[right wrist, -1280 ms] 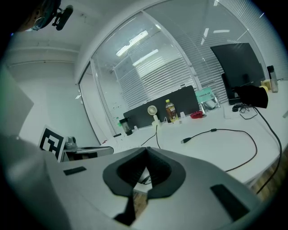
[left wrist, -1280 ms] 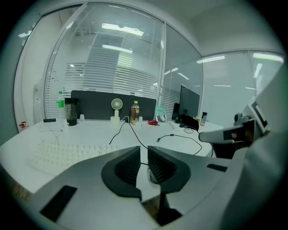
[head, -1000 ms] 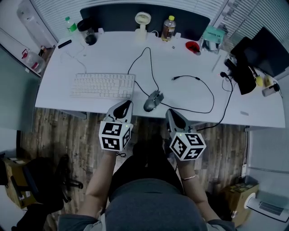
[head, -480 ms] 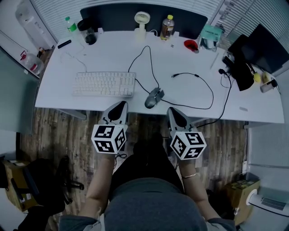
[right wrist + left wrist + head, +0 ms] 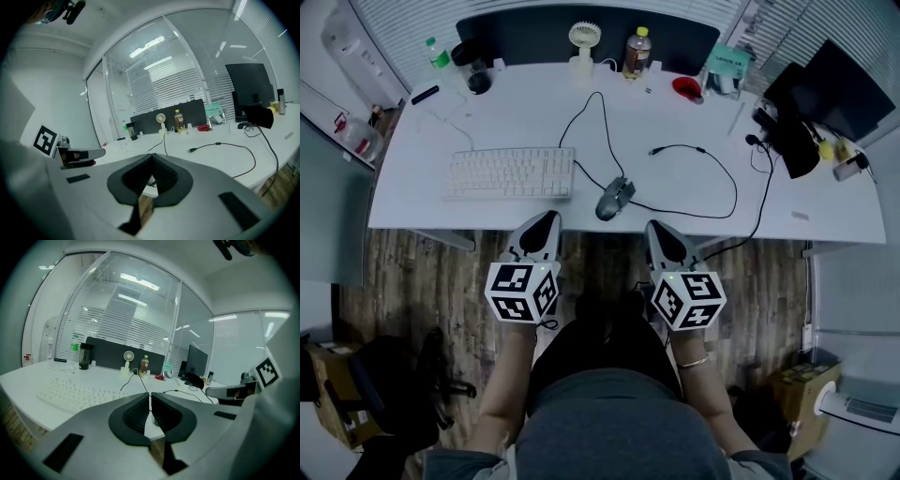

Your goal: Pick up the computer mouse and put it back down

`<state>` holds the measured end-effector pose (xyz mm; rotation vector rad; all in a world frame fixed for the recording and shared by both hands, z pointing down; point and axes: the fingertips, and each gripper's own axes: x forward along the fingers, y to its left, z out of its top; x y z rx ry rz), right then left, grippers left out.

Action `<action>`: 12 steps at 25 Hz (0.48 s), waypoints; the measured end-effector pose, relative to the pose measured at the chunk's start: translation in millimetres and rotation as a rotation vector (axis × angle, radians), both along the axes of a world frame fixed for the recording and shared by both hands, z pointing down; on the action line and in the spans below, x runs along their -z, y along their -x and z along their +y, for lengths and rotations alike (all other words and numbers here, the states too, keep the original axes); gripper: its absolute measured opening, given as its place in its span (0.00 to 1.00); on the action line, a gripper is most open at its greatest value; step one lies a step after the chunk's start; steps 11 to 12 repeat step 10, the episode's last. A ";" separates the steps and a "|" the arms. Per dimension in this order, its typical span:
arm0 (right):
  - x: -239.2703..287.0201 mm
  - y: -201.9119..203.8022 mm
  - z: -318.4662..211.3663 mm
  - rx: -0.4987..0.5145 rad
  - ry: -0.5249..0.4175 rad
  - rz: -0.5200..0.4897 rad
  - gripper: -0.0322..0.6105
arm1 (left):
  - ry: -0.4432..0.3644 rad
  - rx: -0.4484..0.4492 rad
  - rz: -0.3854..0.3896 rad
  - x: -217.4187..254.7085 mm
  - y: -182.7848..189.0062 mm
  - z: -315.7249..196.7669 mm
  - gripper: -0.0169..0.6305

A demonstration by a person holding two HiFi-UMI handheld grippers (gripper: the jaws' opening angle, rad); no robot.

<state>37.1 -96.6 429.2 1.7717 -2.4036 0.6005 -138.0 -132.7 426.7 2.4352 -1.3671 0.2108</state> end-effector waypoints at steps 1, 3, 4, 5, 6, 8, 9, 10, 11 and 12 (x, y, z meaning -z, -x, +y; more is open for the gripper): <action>0.1 -1.2 0.6 -0.002 -0.001 -0.001 0.05 | -0.001 -0.001 -0.001 0.1 -0.7 0.5 0.08; 1.1 -3.6 1.8 -0.005 -0.004 -0.004 0.05 | 0.000 -0.003 -0.005 0.1 -1.9 1.5 0.08; 2.0 -4.7 2.1 -0.004 -0.006 -0.005 0.05 | -0.001 -0.003 -0.006 0.4 -2.7 1.7 0.08; 2.8 -6.0 2.4 -0.002 -0.008 -0.007 0.05 | -0.001 -0.001 -0.007 0.7 -3.9 1.9 0.08; 3.1 -7.6 3.0 0.001 -0.009 -0.008 0.05 | 0.000 0.001 -0.007 1.0 -5.6 2.5 0.08; 2.8 -11.8 5.2 0.008 -0.008 -0.010 0.05 | 0.002 0.005 -0.005 0.8 -10.3 4.8 0.08; 2.3 -14.3 6.7 0.012 -0.007 -0.010 0.05 | 0.003 0.007 -0.004 0.4 -13.1 6.3 0.08; 1.9 -16.8 8.2 0.016 -0.006 -0.010 0.05 | 0.004 0.009 -0.003 0.0 -15.9 7.8 0.08; 1.9 -16.8 8.2 0.016 -0.006 -0.010 0.05 | 0.004 0.009 -0.003 0.0 -15.9 7.8 0.08; 1.9 -16.8 8.2 0.016 -0.006 -0.010 0.05 | 0.004 0.009 -0.003 0.0 -15.9 7.8 0.08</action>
